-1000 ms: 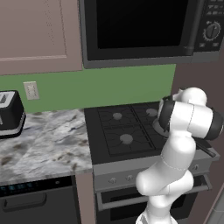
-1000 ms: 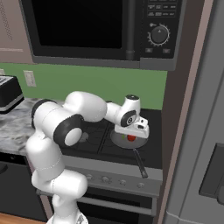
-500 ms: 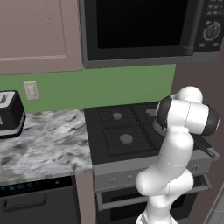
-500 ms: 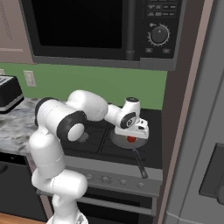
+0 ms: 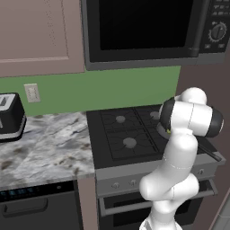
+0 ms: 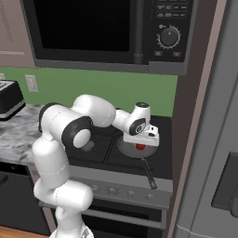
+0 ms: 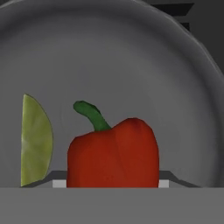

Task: Put the lemon wedge and bell pepper in the pan. Then turn on the front right burner and set the heat to medium.

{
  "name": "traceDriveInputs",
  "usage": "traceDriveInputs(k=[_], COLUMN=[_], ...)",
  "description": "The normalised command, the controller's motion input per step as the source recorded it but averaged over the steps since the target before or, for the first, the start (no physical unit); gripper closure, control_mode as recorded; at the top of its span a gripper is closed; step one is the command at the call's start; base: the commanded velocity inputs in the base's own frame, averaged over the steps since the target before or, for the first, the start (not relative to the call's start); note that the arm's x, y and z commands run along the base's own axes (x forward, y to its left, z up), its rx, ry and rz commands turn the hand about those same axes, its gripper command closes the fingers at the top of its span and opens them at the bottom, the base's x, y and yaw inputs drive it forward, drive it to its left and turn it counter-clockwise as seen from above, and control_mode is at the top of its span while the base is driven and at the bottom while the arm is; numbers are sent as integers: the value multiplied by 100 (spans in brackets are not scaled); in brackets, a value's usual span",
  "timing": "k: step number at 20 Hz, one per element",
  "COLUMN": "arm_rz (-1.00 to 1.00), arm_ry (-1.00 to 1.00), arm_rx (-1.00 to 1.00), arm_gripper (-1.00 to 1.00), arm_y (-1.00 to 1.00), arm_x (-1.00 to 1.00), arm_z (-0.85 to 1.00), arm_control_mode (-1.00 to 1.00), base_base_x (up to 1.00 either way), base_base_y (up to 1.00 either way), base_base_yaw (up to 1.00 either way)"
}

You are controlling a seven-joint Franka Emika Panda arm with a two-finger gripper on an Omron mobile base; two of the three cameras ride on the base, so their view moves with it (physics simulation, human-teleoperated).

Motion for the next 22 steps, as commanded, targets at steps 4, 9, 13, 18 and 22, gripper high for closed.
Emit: traceDriveInputs(k=[4,9,13,18,22], arm_rz=[0,0,0,2,2], arm_ry=[0,0,0,0,-1], arm_rx=[0,0,0,0,0], arm_gripper=[-100,-100,-100,-100,-100], arm_y=[0,0,1,4,2], arm_x=[0,0,0,-8,-13], arm_z=[0,0,0,9,30], arm_control_mode=[-100,-100,-100,-100,-100], base_base_x=[0,0,0,0,0], base_base_y=[0,0,0,0,0], base_base_yaw=[0,0,0,0,0])
